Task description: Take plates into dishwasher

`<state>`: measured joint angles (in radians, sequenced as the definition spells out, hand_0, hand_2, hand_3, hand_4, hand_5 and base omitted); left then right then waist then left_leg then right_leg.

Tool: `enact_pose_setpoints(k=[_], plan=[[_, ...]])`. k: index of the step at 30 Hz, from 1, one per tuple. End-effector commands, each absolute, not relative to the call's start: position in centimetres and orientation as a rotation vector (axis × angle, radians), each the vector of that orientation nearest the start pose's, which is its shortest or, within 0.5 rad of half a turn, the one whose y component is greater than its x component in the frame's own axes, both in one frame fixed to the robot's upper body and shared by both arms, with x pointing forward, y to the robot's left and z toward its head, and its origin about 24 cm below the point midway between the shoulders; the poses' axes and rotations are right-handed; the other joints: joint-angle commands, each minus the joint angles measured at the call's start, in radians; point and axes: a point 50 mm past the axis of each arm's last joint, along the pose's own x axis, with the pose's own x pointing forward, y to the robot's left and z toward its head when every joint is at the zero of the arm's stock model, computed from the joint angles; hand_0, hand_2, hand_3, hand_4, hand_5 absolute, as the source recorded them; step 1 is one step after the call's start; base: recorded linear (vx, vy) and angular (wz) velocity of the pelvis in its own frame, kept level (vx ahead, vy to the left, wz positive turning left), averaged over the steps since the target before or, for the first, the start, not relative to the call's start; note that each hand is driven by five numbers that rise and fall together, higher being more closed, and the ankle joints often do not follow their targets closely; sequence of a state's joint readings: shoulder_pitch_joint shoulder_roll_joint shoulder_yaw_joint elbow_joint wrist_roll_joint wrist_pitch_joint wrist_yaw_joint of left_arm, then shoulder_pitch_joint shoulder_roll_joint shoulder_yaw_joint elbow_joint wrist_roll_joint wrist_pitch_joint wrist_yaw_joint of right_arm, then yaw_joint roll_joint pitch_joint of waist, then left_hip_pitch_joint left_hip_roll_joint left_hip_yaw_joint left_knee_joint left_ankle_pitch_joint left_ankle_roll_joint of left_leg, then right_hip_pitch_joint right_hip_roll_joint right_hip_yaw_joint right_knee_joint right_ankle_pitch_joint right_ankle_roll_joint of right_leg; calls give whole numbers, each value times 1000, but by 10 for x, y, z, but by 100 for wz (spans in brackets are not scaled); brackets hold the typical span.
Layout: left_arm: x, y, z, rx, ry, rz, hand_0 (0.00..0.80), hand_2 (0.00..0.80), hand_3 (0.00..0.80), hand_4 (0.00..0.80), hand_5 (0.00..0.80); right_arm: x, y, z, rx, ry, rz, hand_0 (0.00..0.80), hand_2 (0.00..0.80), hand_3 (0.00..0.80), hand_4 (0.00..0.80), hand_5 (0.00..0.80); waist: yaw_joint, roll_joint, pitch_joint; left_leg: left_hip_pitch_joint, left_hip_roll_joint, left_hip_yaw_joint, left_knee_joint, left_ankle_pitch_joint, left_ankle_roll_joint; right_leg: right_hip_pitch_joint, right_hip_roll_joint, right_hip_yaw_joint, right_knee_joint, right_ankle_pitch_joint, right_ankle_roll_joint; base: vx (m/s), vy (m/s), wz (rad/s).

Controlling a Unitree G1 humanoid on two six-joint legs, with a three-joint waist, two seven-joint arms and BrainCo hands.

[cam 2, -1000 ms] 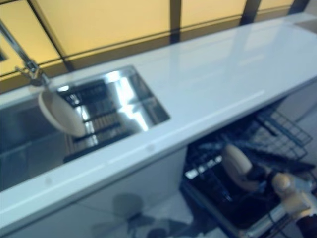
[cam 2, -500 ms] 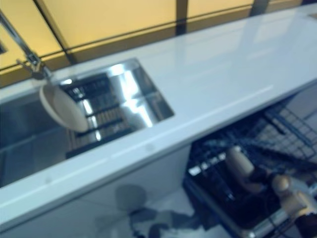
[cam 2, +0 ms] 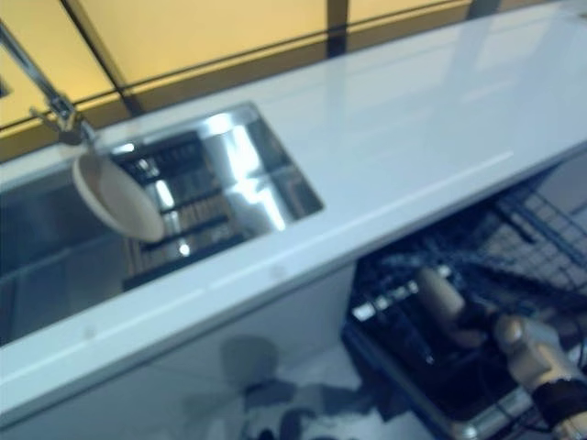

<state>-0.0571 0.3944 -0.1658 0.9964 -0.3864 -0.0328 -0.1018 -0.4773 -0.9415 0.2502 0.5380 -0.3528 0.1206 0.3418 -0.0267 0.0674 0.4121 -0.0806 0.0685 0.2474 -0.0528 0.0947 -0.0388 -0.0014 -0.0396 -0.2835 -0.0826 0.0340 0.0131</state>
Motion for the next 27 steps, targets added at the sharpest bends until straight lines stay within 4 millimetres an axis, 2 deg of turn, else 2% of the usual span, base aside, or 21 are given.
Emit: enact_pose_setpoints(k=[1, 8, 17, 18, 19, 20, 21, 27], plan=[[159, 270, -117, 41, 876, 137, 0, 0, 0, 0, 0, 315, -333, 100, -1270, 531, 135, 800, 800, 800, 800, 800, 38, 5, -11, -113, -19, 55, 74, -30, -36, -51, 16, -23, 176, -136, 17, 0, 0, 0], [159, 268, -117, 44, 880, 118, 0, 0, 0, 0, 0, 317, -337, 96, -1259, 562, 113, 800, 800, 800, 800, 800, 45, 28, -6, -119, -21, 50, 76, -23, -43, -56, 10, -27, 178, -136, 14, 0, 0, 0], [158, 268, -118, 46, 886, 110, 0, 0, 0, 0, 0, 316, -336, 92, -1258, 562, 106, 800, 800, 800, 800, 800, 45, 20, -11, -127, -12, 58, 84, -19, -45, -52, 15, -24, 177, -136, 12, 0, 0, 0], [159, 267, -118, 48, 883, 107, 0, 0, 0, 0, 0, 316, -336, 93, -1259, 552, 94, 737, 737, 737, 737, 737, 45, 19, -9, -128, -10, 59, 86, -18, -46, -51, 15, -24, 177, -135, 11, 0, 0, 0], [159, 266, -118, 50, 884, 106, 0, 0, 0, 0, 0, 316, -337, 93, -1256, 550, 86, 518, 518, 518, 518, 518, 45, 19, -9, -127, -9, 59, 86, -18, -46, -51, 15, -24, 176, -134, 11, 0, 0, 0], [159, 266, -118, 51, 885, 106, 0, 0, 0, 0, 0, 316, -337, 94, -1254, 547, 79, 179, 179, 179, 179, 179, 45, 19, -9, -127, -9, 59, 86, -19, -46, -51, 16, -24, 176, -134, 11, 0, 0, 0], [159, 265, -118, 53, 886, 106, 0, 0, 0, 0, 0, 316, -337, 93, -1245, 554, 78, 0, 0, 0, 0, 0, 45, 19, -9, -126, -9, 59, 86, -19, -46, -50, 15, -24, 176, -134, 12, 0, 0, 0], [155, 270, -118, 55, 898, 128, 0, 0, 0, 0, 0, 313, -339, 94, -1240, 563, 65, 0, 0, 0, 0, 0, 40, 10, -14, -118, -8, 64, 82, -20, -44, -43, 18, -21, 173, -134, 12, 0, 0, 0]])
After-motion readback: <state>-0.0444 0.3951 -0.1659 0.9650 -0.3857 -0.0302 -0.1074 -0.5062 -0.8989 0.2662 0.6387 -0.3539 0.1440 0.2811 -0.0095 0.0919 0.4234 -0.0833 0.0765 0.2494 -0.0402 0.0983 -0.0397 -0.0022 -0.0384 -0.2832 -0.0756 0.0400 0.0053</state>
